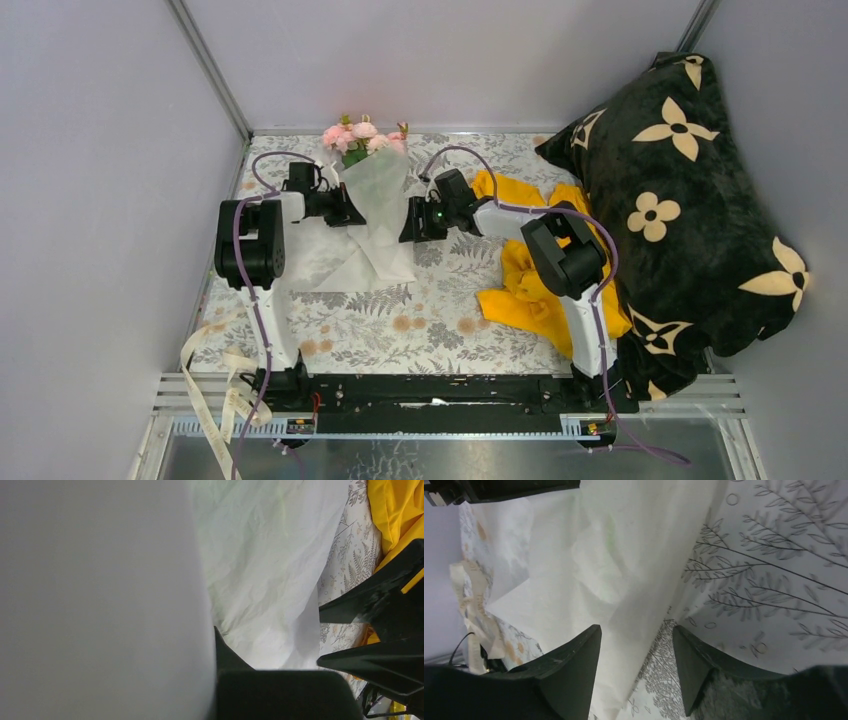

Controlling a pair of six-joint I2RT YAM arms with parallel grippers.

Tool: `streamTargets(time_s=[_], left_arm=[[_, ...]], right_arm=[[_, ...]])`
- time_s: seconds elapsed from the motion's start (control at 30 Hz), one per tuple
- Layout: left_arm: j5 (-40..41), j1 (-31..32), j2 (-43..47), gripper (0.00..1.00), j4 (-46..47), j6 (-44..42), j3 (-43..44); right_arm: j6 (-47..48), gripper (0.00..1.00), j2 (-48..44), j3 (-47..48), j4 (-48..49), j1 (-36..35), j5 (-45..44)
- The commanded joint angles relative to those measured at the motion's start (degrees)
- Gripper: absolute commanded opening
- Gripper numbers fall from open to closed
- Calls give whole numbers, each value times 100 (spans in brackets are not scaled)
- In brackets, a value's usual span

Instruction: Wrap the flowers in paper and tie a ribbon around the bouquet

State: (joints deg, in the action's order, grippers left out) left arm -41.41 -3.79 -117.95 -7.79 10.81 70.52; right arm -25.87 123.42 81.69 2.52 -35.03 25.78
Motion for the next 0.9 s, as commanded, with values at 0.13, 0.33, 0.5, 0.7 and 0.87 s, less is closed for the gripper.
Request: streamTargets(time_s=[0.13, 0.33, 0.5, 0.7, 0.87], left_arm=[[359, -49, -18, 0, -196, -309, -77], [286, 141, -69, 0, -211, -313, 44], [107, 644, -195, 0, -276, -290, 358], [-57, 1048, -281, 0, -400, -337, 423], [93, 1052, -357, 0, -635, -517, 375]], right_arm=[[-957, 18, 504, 116, 963, -3, 782], [-1080, 0, -288, -848, 1242, 173, 364], [-970, 0, -1410, -2316, 1250, 184, -116], [-1215, 0, -2576, -3883, 1104, 185, -348], [-1025, 21, -2718, -3918, 618, 190, -142]])
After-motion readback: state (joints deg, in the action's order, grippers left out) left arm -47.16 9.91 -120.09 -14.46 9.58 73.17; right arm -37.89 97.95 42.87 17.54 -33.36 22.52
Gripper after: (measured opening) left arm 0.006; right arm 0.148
